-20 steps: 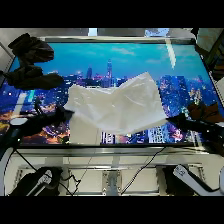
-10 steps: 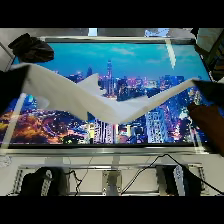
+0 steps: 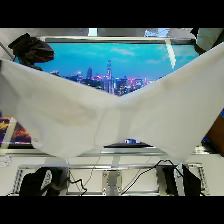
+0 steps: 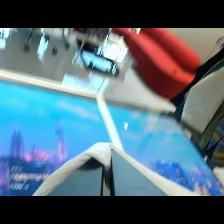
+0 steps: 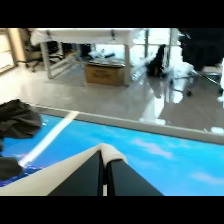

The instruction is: Fold the shirts.

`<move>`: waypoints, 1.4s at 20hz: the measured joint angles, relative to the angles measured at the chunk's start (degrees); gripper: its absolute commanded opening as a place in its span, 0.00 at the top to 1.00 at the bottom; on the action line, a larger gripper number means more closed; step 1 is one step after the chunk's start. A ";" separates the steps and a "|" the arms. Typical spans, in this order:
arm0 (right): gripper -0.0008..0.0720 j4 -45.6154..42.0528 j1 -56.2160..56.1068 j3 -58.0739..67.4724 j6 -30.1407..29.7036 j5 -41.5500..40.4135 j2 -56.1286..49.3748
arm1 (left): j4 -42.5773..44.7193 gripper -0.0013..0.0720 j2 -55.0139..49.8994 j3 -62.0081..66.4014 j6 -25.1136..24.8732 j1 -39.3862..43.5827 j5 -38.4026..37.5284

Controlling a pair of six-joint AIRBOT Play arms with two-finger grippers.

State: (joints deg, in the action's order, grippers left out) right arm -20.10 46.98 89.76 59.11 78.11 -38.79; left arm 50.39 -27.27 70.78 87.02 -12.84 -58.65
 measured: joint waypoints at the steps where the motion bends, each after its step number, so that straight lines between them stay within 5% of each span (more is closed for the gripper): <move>1: 0.94 -1.77 0.02 -0.22 0.61 -0.39 -1.42 | 0.42 0.97 -3.52 0.22 -0.33 0.02 -0.83; 8: 0.94 -11.39 -5.99 -11.28 3.48 -2.40 -18.32 | 0.66 0.97 -34.67 1.44 -2.40 4.00 7.72; 13: 0.94 -23.23 -21.79 -15.37 5.68 -14.29 -35.56 | 1.36 0.97 -56.30 10.84 -2.36 11.04 18.67; 18: 0.94 -25.27 -29.64 -9.81 6.34 -24.30 -50.90 | 1.11 0.97 -72.41 26.58 1.33 13.11 20.26; 22: 0.94 -26.10 -30.32 -5.29 6.64 -25.83 -55.56 | 6.51 0.97 -76.74 32.74 3.63 13.46 14.58; 28: 0.94 -30.29 -28.79 -3.21 10.84 -14.25 -57.00 | 29.09 0.97 -78.20 34.80 7.58 14.14 -15.32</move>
State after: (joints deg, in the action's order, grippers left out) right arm -50.39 18.20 86.54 69.95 63.86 -95.79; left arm 79.48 -105.47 105.58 94.61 1.30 -73.97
